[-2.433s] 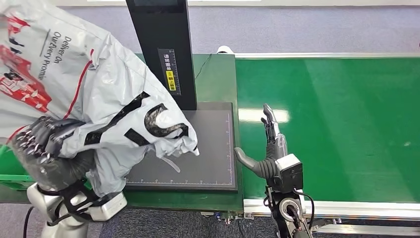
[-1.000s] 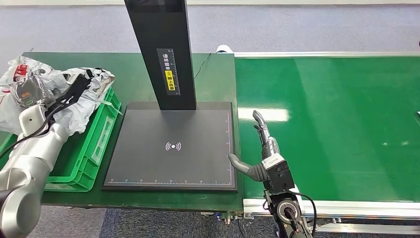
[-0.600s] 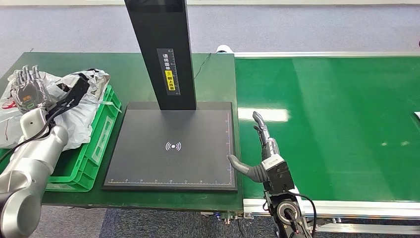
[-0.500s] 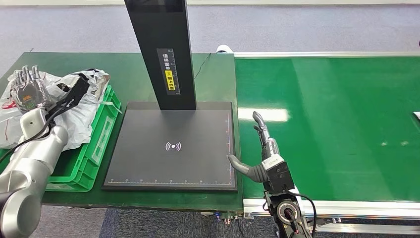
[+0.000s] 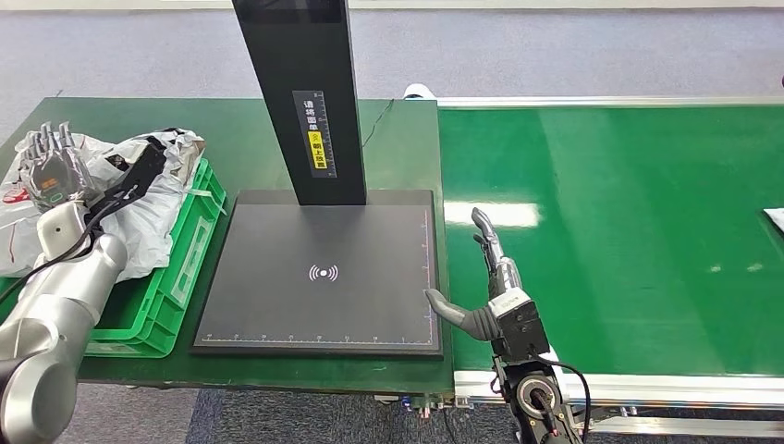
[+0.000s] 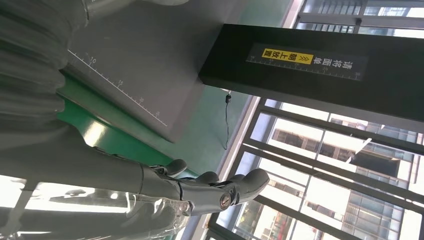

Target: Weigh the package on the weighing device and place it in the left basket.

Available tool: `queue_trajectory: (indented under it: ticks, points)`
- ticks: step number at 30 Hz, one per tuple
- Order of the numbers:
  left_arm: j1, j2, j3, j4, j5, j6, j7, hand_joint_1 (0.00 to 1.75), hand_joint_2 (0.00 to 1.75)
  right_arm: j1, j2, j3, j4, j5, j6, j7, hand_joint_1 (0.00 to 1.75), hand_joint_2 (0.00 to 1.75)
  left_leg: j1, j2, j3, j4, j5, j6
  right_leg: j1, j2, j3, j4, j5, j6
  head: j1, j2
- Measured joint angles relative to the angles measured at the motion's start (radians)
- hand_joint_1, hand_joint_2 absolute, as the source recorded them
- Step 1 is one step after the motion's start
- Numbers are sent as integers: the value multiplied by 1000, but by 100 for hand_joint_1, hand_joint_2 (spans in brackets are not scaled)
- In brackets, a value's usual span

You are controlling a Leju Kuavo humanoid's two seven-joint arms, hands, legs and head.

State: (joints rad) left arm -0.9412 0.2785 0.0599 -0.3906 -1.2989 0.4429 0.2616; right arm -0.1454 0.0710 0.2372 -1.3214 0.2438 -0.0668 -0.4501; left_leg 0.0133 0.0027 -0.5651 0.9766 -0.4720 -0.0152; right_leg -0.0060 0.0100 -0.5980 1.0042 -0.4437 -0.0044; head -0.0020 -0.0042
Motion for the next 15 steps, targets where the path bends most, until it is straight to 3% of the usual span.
queue_trajectory:
  ticks: [12,15]
  points:
    - [0,0,0,0,0,0,0,14,175,0,0,0,0,0,0,0,0,175,0,0,0,0,0,0,0,0,0,0,0,0,0,0]
    - [0,0,0,0,0,0,0,5,175,0,0,0,0,0,0,0,0,175,0,0,0,0,0,0,0,0,0,0,0,0,0,0]
